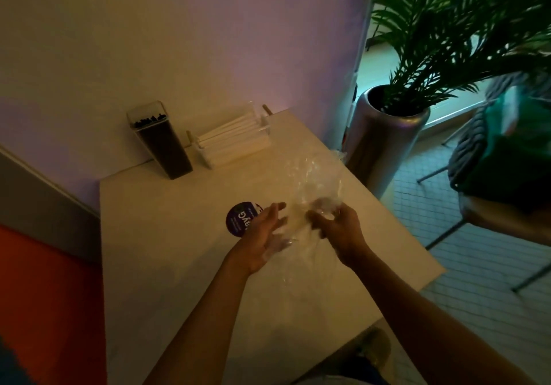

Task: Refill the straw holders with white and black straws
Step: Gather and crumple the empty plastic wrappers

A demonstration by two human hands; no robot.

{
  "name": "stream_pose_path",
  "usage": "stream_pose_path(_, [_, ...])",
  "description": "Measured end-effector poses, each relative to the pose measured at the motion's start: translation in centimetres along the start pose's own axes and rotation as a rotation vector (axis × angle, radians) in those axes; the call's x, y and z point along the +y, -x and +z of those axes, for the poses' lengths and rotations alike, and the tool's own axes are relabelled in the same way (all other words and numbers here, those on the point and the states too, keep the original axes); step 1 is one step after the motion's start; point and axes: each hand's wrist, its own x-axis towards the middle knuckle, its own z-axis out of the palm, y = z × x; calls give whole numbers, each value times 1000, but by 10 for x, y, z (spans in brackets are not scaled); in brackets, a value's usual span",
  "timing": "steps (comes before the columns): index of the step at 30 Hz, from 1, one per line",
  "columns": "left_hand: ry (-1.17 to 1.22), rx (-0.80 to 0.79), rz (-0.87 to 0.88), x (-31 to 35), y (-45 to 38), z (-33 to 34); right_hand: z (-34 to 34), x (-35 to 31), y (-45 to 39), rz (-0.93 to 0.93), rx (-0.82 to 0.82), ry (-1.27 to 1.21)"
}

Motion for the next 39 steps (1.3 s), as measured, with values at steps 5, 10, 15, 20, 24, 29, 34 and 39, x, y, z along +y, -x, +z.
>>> stream_pose_path(5, [127, 21, -248, 8, -13, 24, -24, 4, 0, -312, 13, 386])
stream_pose_path(10, [27, -94, -322, 8, -28, 48, -50, 7, 6, -181, -48, 408])
stream_pose_path(15, [-171, -211, -336, -5, -43, 84, -76, 7, 2, -48, -134, 295])
stream_pose_path(20, [-356, -251, -172, -17, -56, 107, -116, 9, -5, -150, -131, 477])
stream_pose_path(24, [-351, -214, -125, -16, -57, 126, -146, -4, 1, 123, -180, -249])
stream_pose_path(29, [-545, -195, 89, -17, -63, 151, -158, 3, 1, 407, -164, -255])
stream_pose_path(34, [-700, -183, 342, -29, -86, 176, -155, 15, -4, 318, -4, -171])
stream_pose_path(39, [-771, -241, 347, -39, -106, 207, -172, 8, -5, 132, 269, -188])
